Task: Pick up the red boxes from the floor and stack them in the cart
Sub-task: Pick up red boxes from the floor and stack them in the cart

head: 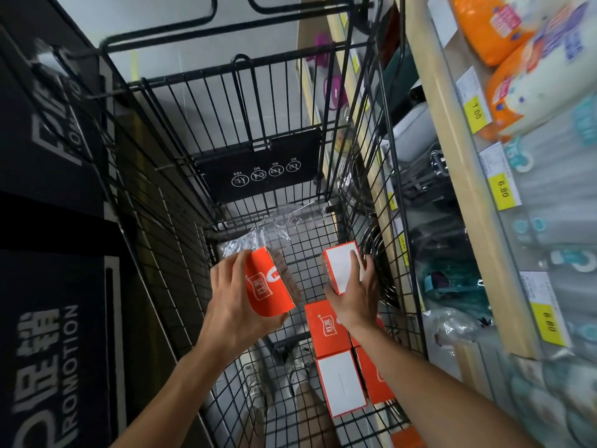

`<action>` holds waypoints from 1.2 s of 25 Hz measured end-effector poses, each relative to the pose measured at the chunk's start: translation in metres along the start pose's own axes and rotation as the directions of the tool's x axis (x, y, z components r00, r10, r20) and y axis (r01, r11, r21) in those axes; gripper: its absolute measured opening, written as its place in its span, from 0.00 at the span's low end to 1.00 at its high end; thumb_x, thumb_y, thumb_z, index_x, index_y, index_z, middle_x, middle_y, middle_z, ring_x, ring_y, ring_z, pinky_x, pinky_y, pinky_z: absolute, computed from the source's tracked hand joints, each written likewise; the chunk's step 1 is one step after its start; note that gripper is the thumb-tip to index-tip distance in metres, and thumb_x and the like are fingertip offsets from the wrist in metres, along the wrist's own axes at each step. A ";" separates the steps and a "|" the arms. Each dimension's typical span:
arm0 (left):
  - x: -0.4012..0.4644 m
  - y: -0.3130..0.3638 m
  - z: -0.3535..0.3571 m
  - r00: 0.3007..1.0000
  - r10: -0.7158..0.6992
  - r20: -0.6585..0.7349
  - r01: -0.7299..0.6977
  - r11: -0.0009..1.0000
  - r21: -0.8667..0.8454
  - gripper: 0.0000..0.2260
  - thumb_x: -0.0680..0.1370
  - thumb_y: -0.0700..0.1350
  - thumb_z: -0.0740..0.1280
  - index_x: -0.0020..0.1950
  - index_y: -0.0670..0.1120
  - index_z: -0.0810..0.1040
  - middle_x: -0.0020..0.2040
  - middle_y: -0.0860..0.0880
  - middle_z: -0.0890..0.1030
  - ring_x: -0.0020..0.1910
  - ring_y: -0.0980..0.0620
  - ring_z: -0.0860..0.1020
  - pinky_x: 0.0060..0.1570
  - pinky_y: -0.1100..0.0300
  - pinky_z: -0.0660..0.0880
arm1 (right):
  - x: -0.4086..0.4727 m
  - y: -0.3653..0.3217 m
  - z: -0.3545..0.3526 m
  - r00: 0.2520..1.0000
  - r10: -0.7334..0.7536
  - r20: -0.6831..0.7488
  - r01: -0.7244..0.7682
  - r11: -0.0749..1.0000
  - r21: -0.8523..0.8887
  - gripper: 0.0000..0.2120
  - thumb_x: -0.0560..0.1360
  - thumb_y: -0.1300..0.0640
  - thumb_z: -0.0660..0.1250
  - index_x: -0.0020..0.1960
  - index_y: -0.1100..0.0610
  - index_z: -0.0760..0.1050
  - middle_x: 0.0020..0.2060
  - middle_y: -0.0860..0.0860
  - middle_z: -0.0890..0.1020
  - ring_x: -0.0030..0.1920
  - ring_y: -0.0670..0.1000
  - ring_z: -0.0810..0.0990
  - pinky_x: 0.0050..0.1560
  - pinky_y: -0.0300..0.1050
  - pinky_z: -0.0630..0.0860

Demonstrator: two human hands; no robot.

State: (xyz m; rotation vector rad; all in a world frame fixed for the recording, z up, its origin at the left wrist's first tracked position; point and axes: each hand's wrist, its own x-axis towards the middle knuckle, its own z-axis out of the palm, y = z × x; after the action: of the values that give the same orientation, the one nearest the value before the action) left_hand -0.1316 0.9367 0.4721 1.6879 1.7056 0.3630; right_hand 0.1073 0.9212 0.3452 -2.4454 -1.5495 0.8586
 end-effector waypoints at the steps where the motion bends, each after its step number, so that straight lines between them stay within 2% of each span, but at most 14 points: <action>1: 0.004 0.002 0.001 1.000 -0.009 0.012 0.009 1.000 0.003 0.55 0.57 0.57 0.83 0.77 0.47 0.58 0.70 0.51 0.62 0.68 0.58 0.56 0.62 0.56 0.67 | -0.003 -0.002 -0.007 0.999 -0.027 -0.017 0.028 0.998 0.058 0.47 0.70 0.49 0.77 0.81 0.48 0.54 0.80 0.55 0.55 0.79 0.60 0.57 0.73 0.65 0.65; 5: 0.026 0.010 0.019 0.995 -0.019 0.093 0.014 0.998 0.054 0.56 0.58 0.57 0.82 0.78 0.46 0.55 0.71 0.49 0.61 0.70 0.53 0.56 0.69 0.48 0.66 | -0.006 -0.013 -0.041 0.989 -0.132 -0.069 0.144 0.965 0.219 0.43 0.72 0.54 0.76 0.80 0.51 0.57 0.76 0.51 0.62 0.75 0.54 0.64 0.71 0.55 0.70; 8: 0.043 0.014 0.043 0.985 -0.035 0.167 0.016 0.993 0.116 0.58 0.59 0.56 0.83 0.79 0.46 0.52 0.73 0.48 0.60 0.73 0.48 0.54 0.72 0.41 0.63 | 0.000 -0.021 -0.069 0.978 -0.188 -0.084 0.205 0.937 0.284 0.39 0.75 0.55 0.73 0.81 0.53 0.58 0.77 0.51 0.63 0.76 0.50 0.64 0.73 0.43 0.64; 11: 0.055 0.012 0.069 0.968 -0.086 0.236 0.055 0.989 0.135 0.60 0.59 0.56 0.83 0.80 0.47 0.49 0.75 0.49 0.57 0.75 0.45 0.52 0.71 0.39 0.62 | 0.001 -0.027 -0.090 0.975 -0.204 -0.088 0.222 0.918 0.328 0.37 0.77 0.57 0.71 0.81 0.54 0.58 0.78 0.50 0.63 0.76 0.41 0.59 0.76 0.41 0.59; 13: 0.060 0.010 0.087 0.963 -0.097 0.251 0.069 0.990 0.120 0.60 0.60 0.55 0.83 0.80 0.47 0.47 0.75 0.50 0.56 0.74 0.45 0.53 0.73 0.42 0.59 | 0.002 -0.026 -0.096 0.973 -0.212 -0.089 0.230 0.907 0.354 0.36 0.77 0.57 0.71 0.81 0.53 0.58 0.78 0.48 0.63 0.75 0.38 0.58 0.76 0.38 0.57; 17: 0.064 0.015 0.115 0.960 -0.072 0.270 0.046 0.994 0.101 0.60 0.61 0.53 0.83 0.80 0.46 0.46 0.76 0.48 0.55 0.75 0.44 0.55 0.74 0.49 0.57 | 0.000 -0.026 -0.095 0.973 -0.211 -0.098 0.233 0.895 0.380 0.35 0.77 0.58 0.71 0.80 0.54 0.59 0.77 0.48 0.64 0.75 0.38 0.59 0.76 0.38 0.59; 21: 0.070 0.012 0.142 0.954 -0.047 0.297 0.007 0.991 0.134 0.60 0.61 0.53 0.83 0.80 0.45 0.45 0.76 0.46 0.54 0.76 0.42 0.55 0.76 0.45 0.60 | -0.002 -0.023 -0.092 0.976 -0.203 -0.084 0.219 0.899 0.378 0.35 0.77 0.59 0.70 0.80 0.53 0.59 0.77 0.48 0.66 0.76 0.44 0.63 0.76 0.40 0.62; 23: 0.073 0.008 0.152 0.945 -0.044 0.324 -0.006 0.988 0.151 0.61 0.62 0.55 0.82 0.81 0.45 0.44 0.78 0.45 0.52 0.78 0.41 0.52 0.77 0.44 0.58 | 0.001 -0.022 -0.091 0.977 -0.204 -0.055 0.210 0.906 0.368 0.37 0.76 0.60 0.70 0.80 0.52 0.58 0.77 0.48 0.65 0.76 0.44 0.62 0.75 0.35 0.59; 26: 0.078 0.001 0.161 0.903 -0.091 0.420 0.011 0.982 0.189 0.63 0.65 0.58 0.80 0.80 0.45 0.34 0.81 0.46 0.41 0.80 0.40 0.42 0.78 0.43 0.51 | 0.005 -0.016 -0.088 0.978 -0.209 -0.008 0.200 0.923 0.329 0.38 0.75 0.63 0.70 0.81 0.52 0.58 0.78 0.47 0.64 0.77 0.42 0.60 0.70 0.22 0.51; 28: 0.083 -0.002 0.160 0.869 -0.124 0.479 0.027 0.978 0.205 0.64 0.66 0.59 0.79 0.78 0.47 0.29 0.80 0.47 0.34 0.79 0.39 0.37 0.78 0.41 0.49 | 0.005 -0.012 -0.088 0.974 -0.226 0.018 0.210 0.927 0.312 0.39 0.74 0.64 0.69 0.81 0.52 0.57 0.78 0.48 0.63 0.76 0.40 0.58 0.70 0.23 0.50; 30: 0.084 0.000 0.149 0.844 -0.143 0.517 0.038 0.977 0.208 0.61 0.68 0.59 0.77 0.78 0.52 0.29 0.79 0.49 0.30 0.79 0.39 0.37 0.76 0.39 0.54 | 0.005 -0.012 -0.090 0.969 -0.242 0.048 0.217 0.929 0.301 0.40 0.74 0.65 0.69 0.81 0.51 0.56 0.78 0.48 0.62 0.78 0.42 0.58 0.74 0.30 0.53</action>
State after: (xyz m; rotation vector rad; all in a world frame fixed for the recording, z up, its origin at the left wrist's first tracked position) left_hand -0.0277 0.9767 0.3422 1.6323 1.4207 -0.3067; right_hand 0.1464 0.9485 0.4228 -1.9998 -1.5655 1.0714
